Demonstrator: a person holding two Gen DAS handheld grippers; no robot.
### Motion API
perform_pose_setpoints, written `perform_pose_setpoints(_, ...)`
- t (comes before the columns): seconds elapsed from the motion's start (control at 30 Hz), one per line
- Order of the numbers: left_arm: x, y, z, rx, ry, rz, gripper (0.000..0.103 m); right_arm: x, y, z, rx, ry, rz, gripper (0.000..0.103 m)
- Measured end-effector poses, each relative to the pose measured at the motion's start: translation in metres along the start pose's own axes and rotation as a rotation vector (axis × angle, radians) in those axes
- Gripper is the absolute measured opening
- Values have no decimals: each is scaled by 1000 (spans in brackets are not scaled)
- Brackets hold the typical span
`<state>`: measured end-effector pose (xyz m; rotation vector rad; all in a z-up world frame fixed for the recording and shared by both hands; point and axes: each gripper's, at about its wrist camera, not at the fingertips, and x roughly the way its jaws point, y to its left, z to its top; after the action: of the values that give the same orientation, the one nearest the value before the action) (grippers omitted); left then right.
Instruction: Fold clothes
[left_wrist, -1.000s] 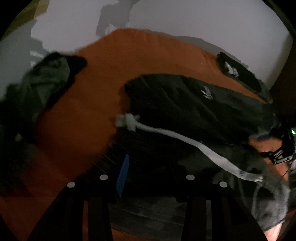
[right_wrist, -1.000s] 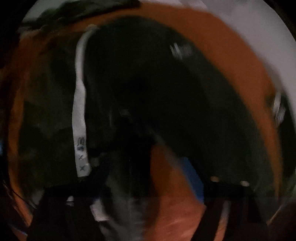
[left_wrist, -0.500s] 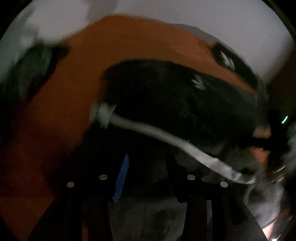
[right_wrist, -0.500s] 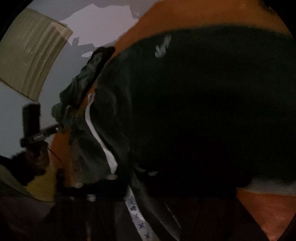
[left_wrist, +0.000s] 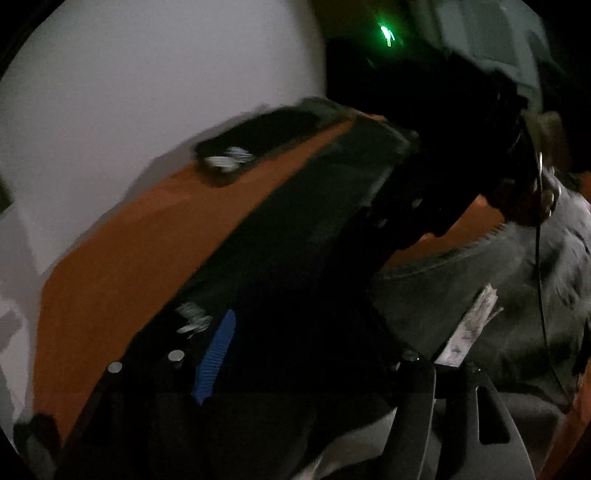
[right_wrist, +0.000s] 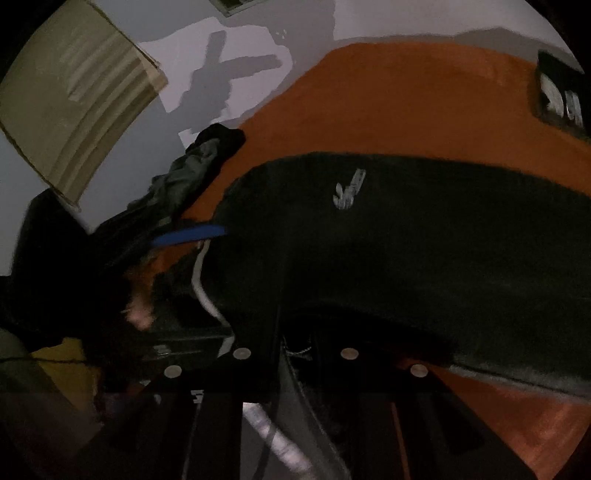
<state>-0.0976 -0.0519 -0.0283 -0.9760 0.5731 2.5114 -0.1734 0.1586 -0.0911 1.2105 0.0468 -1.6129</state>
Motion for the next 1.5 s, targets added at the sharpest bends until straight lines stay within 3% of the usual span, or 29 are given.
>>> perform_pose_setpoints(0.13, 20, -20, 0, 72, 13, -139, 67, 6, 0, -4, 37, 12, 26, 14)
perform_pose_setpoints(0.2, 27, -28, -1, 96, 12, -149, 67, 7, -4, -6, 57, 27, 36, 15)
perform_pose_setpoints(0.27, 35, -32, -2, 116, 20, -144, 67, 9, -7, -8, 75, 70, 20, 24)
perform_pose_setpoints(0.33, 40, -31, -6, 124, 24, -135, 67, 4, -10, -17, 80, 111, -34, 56)
perform_pose_setpoints(0.47, 29, -21, -19, 115, 35, -153, 67, -37, -20, -46, 36, 64, -218, 69)
perform_pose_setpoints(0.53, 23, -17, -23, 123, 46, -171, 67, -64, -17, -70, -60, -11, -381, 81)
perform_pose_setpoints(0.63, 22, -17, -24, 175, 65, -177, 67, -67, 10, -91, -272, -64, -450, 92)
perform_pose_setpoints(0.73, 29, -24, -22, 210, 67, -155, 67, -30, 38, -86, -546, -14, -508, 95)
perform_pose_setpoints(0.9, 50, -23, -20, 176, 67, -114, 67, 39, 57, -88, -905, 90, -601, 95)
perform_pose_setpoints(1.0, 61, -18, -19, 118, 74, -111, 67, 68, 46, -94, -962, 190, -608, 95)
perform_pose_setpoints(1.1, 67, -19, -21, 105, 69, -113, 64, 83, 33, -96, -951, 210, -595, 95)
perform_pose_setpoints(1.17, 67, -17, -21, 83, 59, -116, 43, 78, 25, -85, -862, 181, -539, 74)
perform_pose_setpoints(1.2, 66, -14, -21, 57, 46, -111, 31, 73, 20, -78, -803, 158, -507, 31)
perform_pose_setpoints(1.27, 63, -4, -20, 4, 17, -129, 29, 57, 16, -64, -710, 86, -476, 9)
perform_pose_setpoints(1.3, 60, 0, -19, -15, 8, -144, 27, 50, 20, -61, -728, 33, -512, 2)
perform_pose_setpoints(1.37, 56, 8, -16, -48, -9, -171, 23, 38, 27, -52, -743, -34, -534, 2)
perform_pose_setpoints(1.5, 52, 11, -14, -53, -2, -189, 22, 27, 22, -19, -578, 34, -392, 5)
